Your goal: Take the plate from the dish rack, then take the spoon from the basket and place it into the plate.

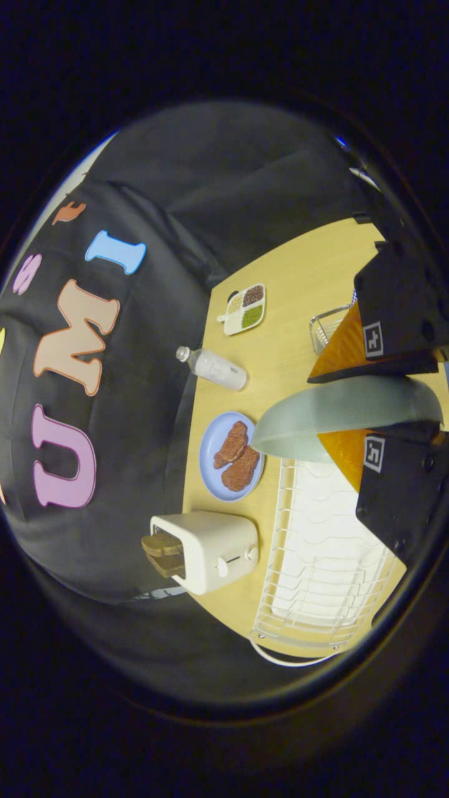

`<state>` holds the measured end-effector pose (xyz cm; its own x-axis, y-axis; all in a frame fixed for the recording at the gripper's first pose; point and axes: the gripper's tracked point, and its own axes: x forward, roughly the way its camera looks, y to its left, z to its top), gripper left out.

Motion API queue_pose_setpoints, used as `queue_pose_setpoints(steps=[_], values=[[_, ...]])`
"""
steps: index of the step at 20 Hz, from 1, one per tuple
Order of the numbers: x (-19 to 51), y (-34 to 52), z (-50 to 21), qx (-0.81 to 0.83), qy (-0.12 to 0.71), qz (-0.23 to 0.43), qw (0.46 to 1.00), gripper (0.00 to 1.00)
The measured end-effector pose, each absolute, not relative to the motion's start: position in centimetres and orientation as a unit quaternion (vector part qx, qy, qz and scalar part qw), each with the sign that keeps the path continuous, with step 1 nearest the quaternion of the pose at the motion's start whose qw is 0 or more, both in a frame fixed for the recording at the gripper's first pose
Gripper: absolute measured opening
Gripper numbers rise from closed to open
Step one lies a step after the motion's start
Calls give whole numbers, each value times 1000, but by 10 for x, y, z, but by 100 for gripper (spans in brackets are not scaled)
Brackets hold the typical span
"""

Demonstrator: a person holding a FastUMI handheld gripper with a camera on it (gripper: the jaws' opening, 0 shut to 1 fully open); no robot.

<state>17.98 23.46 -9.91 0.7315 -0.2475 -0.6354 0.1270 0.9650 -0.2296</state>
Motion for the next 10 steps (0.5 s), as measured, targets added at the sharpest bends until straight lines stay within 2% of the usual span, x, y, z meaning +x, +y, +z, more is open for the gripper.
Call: queue_pose_setpoints(steps=[3,10], values=[[175,229,-88,-3,363,-74,929,31],[114,202,-52,225,369,61,900,31]])
